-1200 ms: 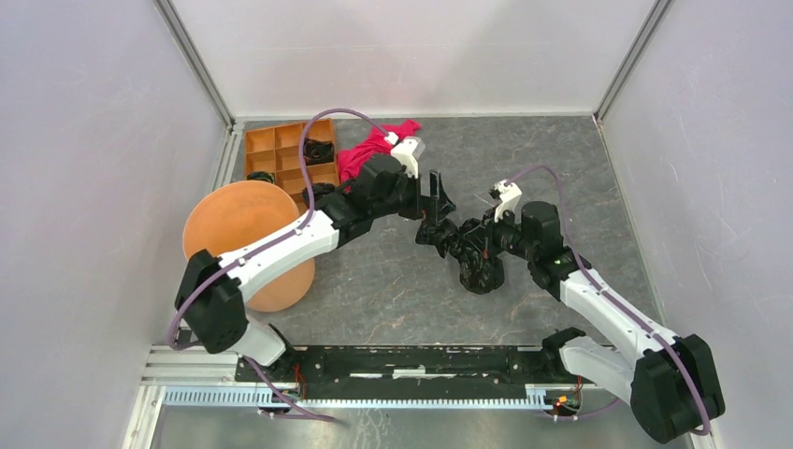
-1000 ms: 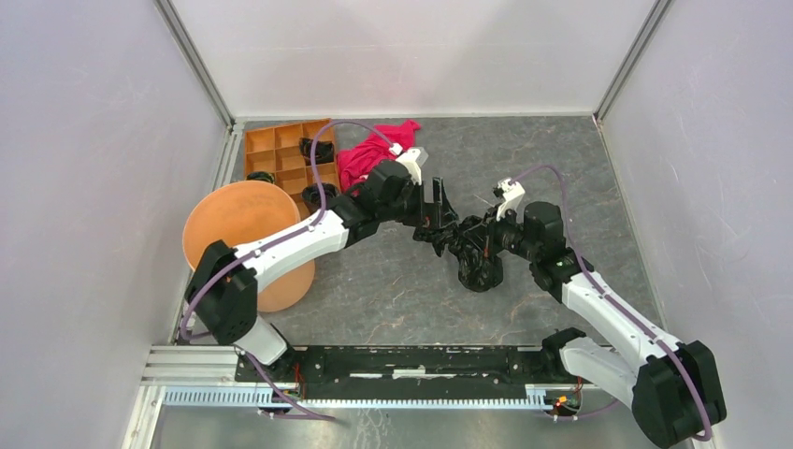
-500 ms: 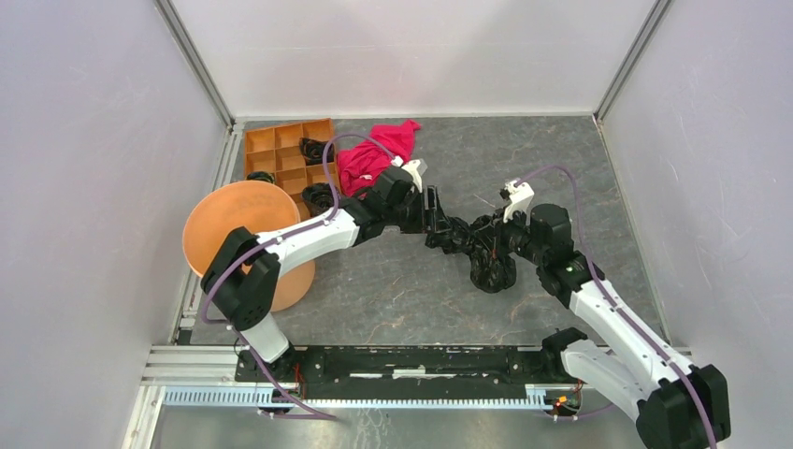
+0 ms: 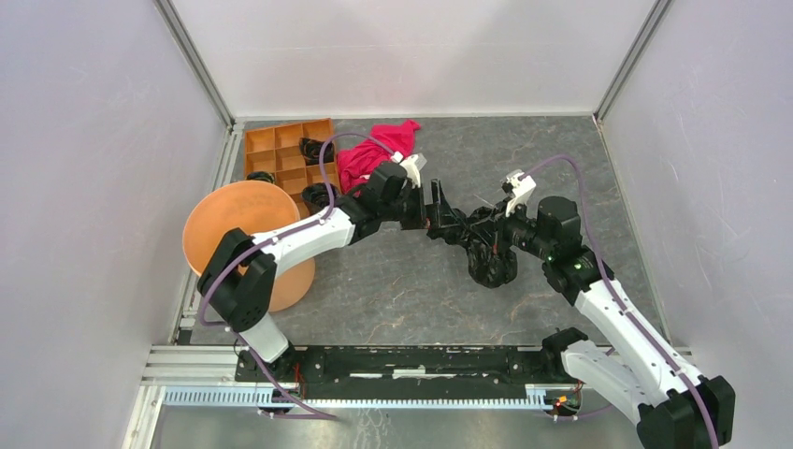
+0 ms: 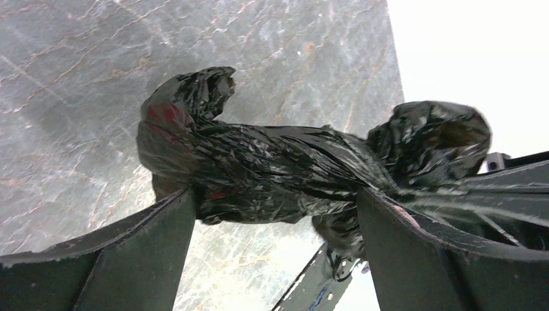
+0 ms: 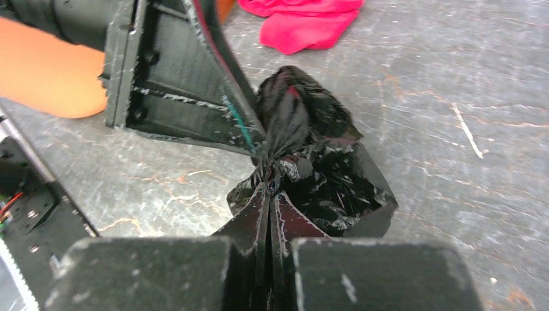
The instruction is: Put the trash bags into the trash bin
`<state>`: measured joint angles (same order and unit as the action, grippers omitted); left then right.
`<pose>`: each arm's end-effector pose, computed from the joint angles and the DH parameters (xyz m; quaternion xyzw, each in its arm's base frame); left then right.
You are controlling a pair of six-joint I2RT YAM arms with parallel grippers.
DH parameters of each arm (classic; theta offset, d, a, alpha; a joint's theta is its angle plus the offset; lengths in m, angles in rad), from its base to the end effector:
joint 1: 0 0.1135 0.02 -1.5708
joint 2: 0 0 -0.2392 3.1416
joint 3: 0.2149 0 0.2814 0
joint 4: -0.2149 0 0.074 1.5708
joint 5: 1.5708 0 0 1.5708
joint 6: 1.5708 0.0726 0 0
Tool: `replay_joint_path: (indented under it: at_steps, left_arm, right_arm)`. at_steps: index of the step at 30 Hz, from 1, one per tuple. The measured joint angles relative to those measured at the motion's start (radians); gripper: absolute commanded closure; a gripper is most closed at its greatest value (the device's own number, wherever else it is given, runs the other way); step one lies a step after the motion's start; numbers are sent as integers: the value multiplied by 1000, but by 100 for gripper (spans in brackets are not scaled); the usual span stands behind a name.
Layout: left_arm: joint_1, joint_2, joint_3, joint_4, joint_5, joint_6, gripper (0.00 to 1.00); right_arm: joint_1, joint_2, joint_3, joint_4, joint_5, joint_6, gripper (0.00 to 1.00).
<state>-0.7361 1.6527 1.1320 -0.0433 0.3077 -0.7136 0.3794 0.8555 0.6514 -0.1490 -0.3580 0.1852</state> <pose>0.3031 -0.3043 0.1906 0.0837 0.8647 -0.4166 0.2679 0.2486 0.1265 0.2480 -0.1796 0.7935 0.2970 0.4998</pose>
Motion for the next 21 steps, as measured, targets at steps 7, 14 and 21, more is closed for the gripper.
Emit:
replay_joint_path:
  at_steps: [7, 14, 21]
  left_arm:
    - [9, -1, 0, 43, 81, -28, 39]
    - [35, -66, -2, 34, 62, -16, 91]
    - [40, -274, -35, 126, 16, 33, 98]
  right_arm:
    - [0, 3, -1, 34, -119, 20, 96]
    - [0, -10, -27, 35, -136, 28, 93]
    - [0, -8, -68, 15, -76, 51, 76]
